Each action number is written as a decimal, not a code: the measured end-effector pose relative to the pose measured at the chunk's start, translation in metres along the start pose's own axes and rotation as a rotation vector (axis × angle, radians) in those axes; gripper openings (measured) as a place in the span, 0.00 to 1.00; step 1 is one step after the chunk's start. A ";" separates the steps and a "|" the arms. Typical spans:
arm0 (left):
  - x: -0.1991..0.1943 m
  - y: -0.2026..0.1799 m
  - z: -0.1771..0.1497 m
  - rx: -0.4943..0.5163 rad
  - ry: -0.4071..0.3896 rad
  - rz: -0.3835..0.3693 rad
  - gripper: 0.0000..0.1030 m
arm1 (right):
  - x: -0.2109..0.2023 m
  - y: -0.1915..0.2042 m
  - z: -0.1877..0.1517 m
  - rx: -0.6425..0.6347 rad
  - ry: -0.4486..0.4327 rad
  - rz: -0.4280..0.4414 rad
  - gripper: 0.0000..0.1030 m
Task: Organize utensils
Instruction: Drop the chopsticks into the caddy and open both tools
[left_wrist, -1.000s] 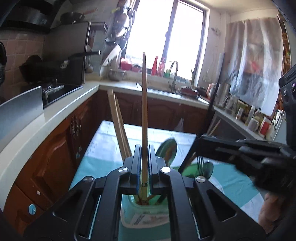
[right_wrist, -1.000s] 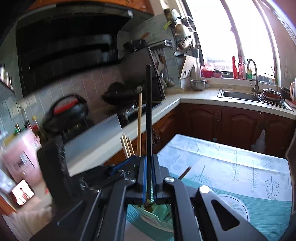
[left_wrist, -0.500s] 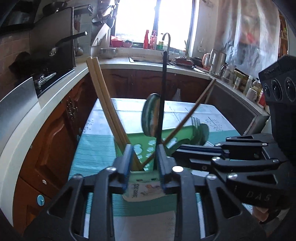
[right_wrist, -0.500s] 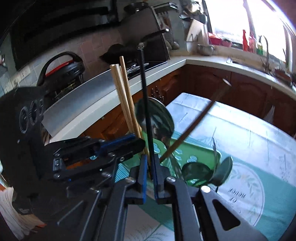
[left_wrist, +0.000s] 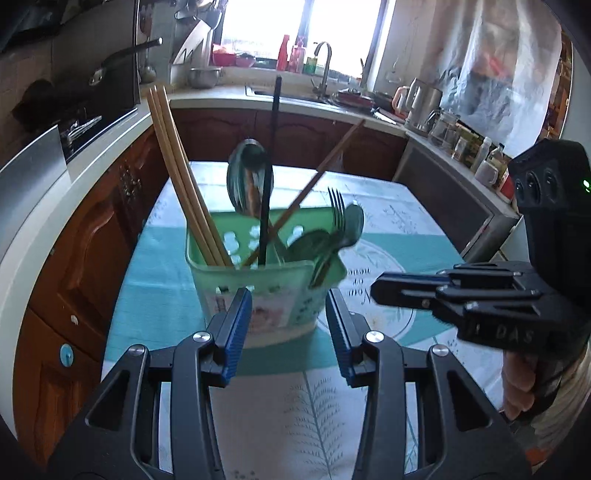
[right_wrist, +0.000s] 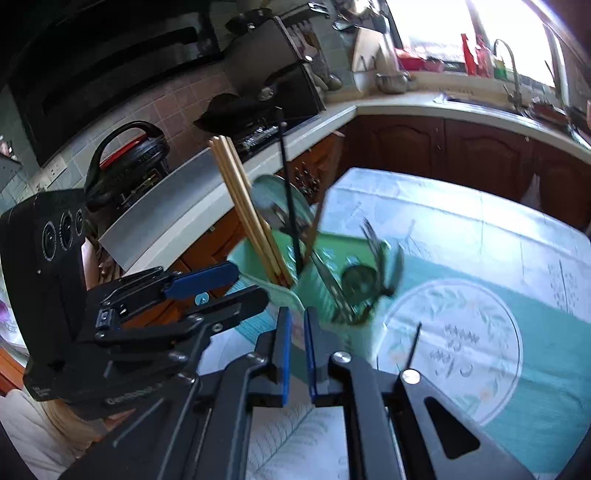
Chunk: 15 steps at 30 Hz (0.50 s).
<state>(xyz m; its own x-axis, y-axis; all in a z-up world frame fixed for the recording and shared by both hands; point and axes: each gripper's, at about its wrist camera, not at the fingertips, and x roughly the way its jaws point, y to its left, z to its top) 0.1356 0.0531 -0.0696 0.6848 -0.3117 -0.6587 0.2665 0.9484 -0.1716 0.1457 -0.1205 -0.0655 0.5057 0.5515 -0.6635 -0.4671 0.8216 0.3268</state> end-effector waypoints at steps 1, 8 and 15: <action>0.001 -0.002 -0.004 0.000 0.011 0.001 0.37 | -0.001 -0.003 -0.002 0.014 0.009 0.003 0.07; 0.019 -0.004 -0.028 -0.054 0.083 -0.011 0.37 | -0.001 -0.032 -0.020 0.102 0.076 -0.064 0.10; 0.049 0.003 -0.051 -0.115 0.160 -0.003 0.37 | 0.012 -0.052 -0.036 0.173 0.148 -0.125 0.21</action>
<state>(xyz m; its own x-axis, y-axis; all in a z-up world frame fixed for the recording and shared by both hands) 0.1353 0.0436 -0.1401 0.5652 -0.3100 -0.7645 0.1829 0.9507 -0.2503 0.1499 -0.1615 -0.1147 0.4344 0.4276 -0.7928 -0.2705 0.9014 0.3380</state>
